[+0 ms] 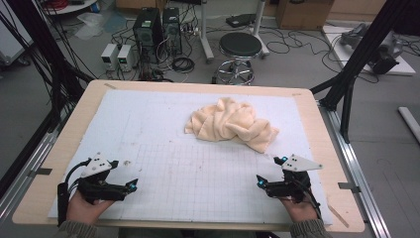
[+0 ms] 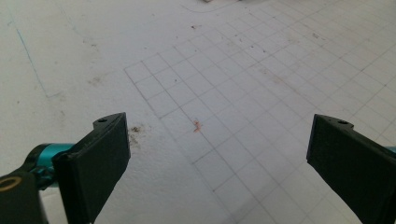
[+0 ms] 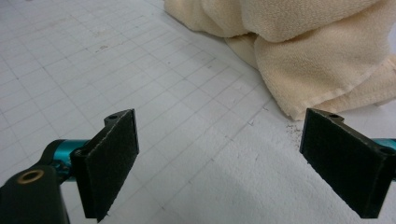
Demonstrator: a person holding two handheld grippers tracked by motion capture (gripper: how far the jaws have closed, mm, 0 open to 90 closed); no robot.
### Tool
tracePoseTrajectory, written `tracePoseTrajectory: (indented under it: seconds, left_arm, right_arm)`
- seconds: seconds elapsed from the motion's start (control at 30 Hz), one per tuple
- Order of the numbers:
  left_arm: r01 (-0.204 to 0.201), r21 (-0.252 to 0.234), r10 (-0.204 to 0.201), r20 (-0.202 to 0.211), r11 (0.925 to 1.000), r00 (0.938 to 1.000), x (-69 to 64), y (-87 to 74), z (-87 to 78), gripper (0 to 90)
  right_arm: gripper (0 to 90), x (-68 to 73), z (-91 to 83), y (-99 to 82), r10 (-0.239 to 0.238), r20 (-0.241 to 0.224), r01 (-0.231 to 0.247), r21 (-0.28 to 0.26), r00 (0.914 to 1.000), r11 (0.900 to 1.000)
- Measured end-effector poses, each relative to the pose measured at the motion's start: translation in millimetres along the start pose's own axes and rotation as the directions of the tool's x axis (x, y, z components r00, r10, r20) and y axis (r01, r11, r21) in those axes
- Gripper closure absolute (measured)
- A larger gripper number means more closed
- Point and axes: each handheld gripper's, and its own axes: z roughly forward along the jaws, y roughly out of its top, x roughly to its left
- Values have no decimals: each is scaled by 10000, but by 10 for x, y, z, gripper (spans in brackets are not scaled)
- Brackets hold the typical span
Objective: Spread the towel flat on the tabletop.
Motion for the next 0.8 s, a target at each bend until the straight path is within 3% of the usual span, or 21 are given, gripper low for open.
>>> tracePoseTrajectory:
  seconds: [0.8]
  left_arm:
    - [-58,-109,59,138,9999,9999,-30,19,-4,66]
  right_arm:
    - [110,-10,-80,-14,106,26,-105,-288,9999,9995]
